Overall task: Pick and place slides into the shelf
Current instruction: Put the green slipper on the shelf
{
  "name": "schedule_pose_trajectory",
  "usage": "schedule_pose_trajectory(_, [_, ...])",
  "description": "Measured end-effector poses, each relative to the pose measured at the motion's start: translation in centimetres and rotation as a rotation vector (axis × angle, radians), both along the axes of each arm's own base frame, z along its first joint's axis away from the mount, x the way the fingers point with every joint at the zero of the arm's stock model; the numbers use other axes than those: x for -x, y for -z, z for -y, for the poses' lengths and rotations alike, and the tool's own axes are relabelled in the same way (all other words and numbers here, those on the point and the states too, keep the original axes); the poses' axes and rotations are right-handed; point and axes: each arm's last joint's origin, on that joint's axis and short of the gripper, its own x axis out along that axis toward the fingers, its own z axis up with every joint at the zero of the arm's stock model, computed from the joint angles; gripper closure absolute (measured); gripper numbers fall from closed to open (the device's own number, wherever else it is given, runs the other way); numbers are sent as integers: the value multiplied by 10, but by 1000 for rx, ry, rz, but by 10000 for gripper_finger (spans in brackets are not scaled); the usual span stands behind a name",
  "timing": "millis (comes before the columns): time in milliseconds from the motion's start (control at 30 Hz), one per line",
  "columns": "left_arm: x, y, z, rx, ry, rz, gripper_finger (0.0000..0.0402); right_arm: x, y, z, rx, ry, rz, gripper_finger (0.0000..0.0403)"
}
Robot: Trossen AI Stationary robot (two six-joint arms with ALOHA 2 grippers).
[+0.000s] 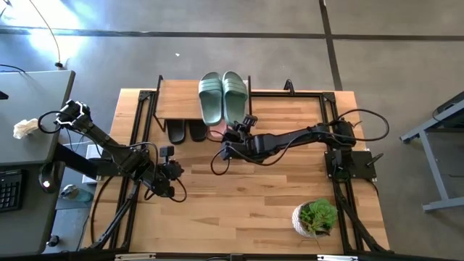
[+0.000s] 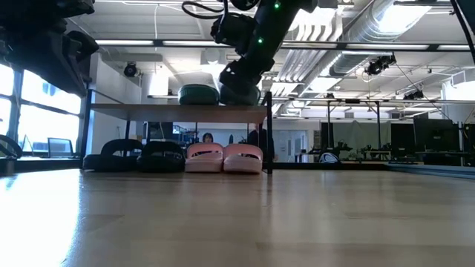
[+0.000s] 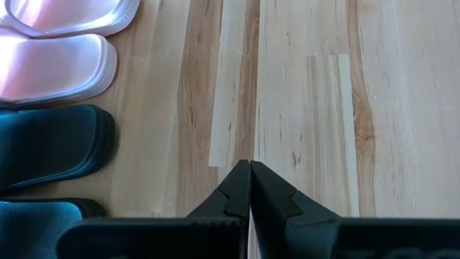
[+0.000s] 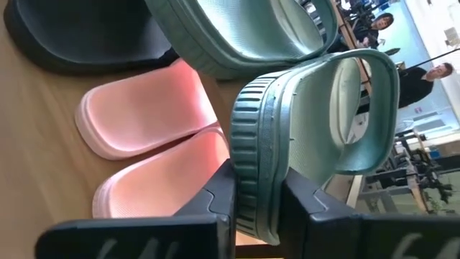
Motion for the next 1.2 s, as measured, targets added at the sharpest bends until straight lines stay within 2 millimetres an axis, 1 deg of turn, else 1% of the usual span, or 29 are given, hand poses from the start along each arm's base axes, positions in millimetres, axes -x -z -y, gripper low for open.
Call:
schedule_pose_trajectory(100, [0, 0, 0, 0, 0, 0, 401, 0, 0, -3, 1, -9, -9, 349])
schedule_pose_trajectory(400, [0, 0, 0, 0, 0, 0, 401, 1, 1, -6, 10, -7, -13, 281])
schedule_pose_trajectory(500, [0, 0, 0, -3, -2, 2, 401, 0, 0, -7, 17, -3, 5, 264])
schedule_pose_trajectory(567, [0, -1, -1, -32, -19, 20, 401, 0, 0, -7, 17, -4, 7, 256])
schedule_pose_trajectory(667, [-1, -2, -3, -94, -92, 83, 401, 0, -1, -8, 16, -5, 18, 248])
schedule_pose_trajectory(833, [-1, -5, -7, -180, -193, 178, 401, 1, -5, -11, -28, -7, 66, 245])
schedule_pose_trajectory(1067, [-1, -11, -10, -246, -259, 274, 401, 10, -25, -26, -33, -38, 124, 244])
schedule_pose_trajectory(1200, [3, -23, -25, -255, -339, 336, 401, 19, -45, -35, -66, -60, 197, 244])
